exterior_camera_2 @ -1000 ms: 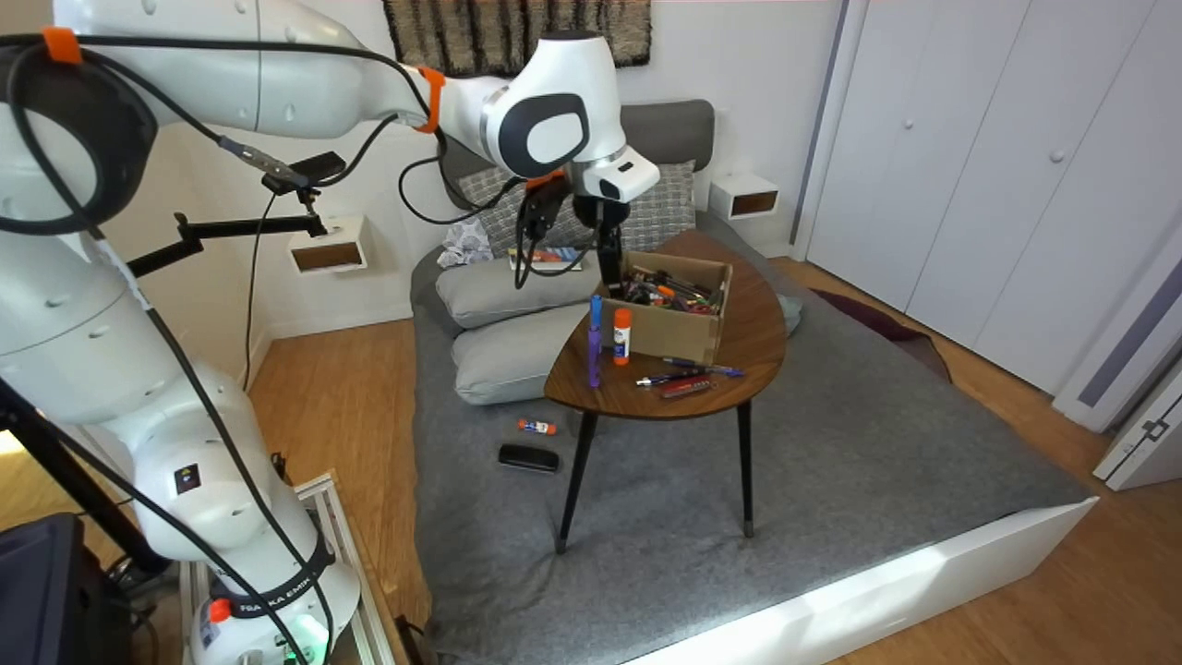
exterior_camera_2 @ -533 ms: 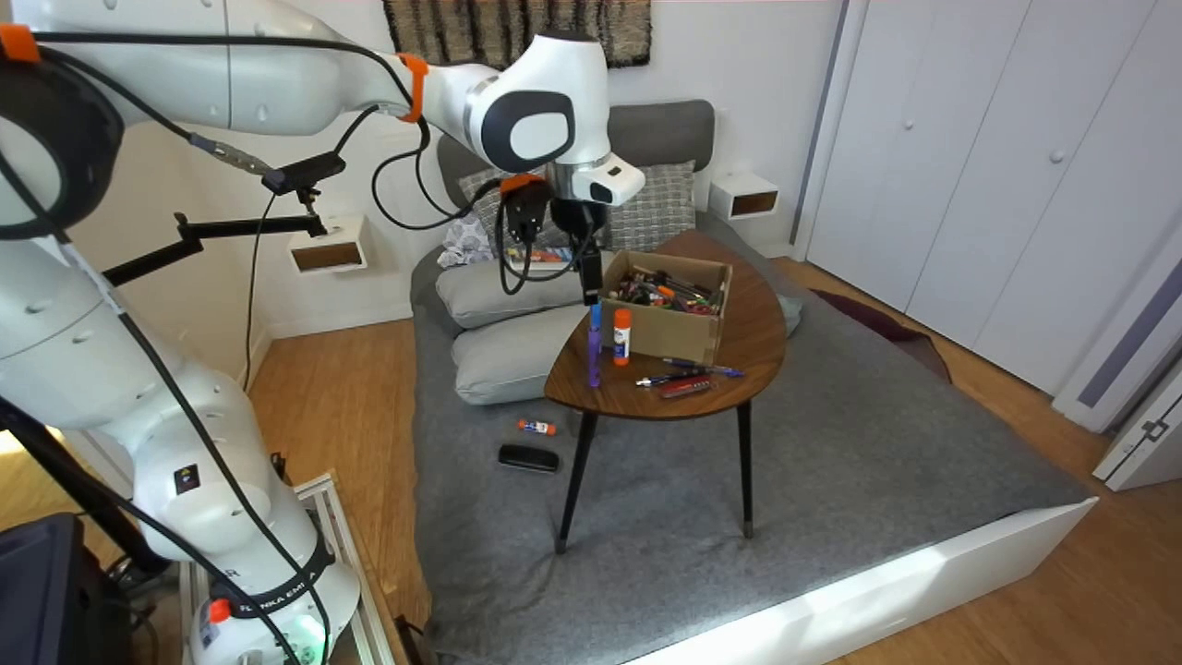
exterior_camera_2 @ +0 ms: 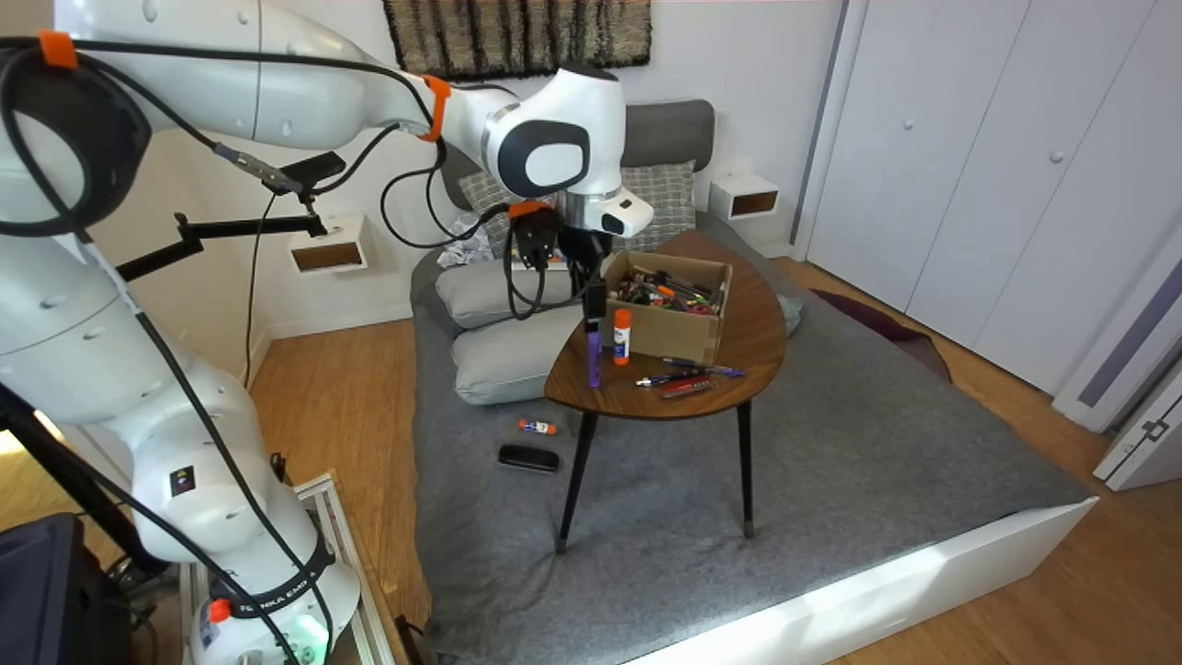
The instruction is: Rotate the box anticlockwise, then put the purple bottle and blue bottle in the box
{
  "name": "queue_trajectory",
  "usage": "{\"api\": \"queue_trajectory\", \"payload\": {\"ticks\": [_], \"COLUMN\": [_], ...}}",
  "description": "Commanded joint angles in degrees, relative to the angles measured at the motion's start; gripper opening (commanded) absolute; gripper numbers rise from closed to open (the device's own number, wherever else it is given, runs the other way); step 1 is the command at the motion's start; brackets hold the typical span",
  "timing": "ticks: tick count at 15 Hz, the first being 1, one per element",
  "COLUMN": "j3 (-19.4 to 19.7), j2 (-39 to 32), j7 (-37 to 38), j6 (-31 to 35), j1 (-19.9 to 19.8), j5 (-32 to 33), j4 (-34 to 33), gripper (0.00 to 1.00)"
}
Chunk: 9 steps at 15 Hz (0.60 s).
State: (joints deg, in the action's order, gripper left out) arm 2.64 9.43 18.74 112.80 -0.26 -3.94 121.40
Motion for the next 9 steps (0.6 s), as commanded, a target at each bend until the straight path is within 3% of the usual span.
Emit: {"api": "queue_trajectory", "payload": {"ticks": [1,3,7,8,9], "j3": [-0.4,-0.5,-0.4,-0.4,-0.4], "j2": [-0.1,-0.9,-2.8,-3.3,-3.6], "j7": [-2.0,-1.5,-1.8,-1.8,-2.0], "j6": [0.2,2.0,3.3,3.5,3.5], "j1": [-1.4,-1.9,-2.1,-2.1,-2.1], "j5": [0.8,1.9,2.3,2.2,2.0], "j4": [1.0,1.2,0.8,0.7,0.6], "gripper": [1.00,1.00,0.85,0.76,0.75]}}
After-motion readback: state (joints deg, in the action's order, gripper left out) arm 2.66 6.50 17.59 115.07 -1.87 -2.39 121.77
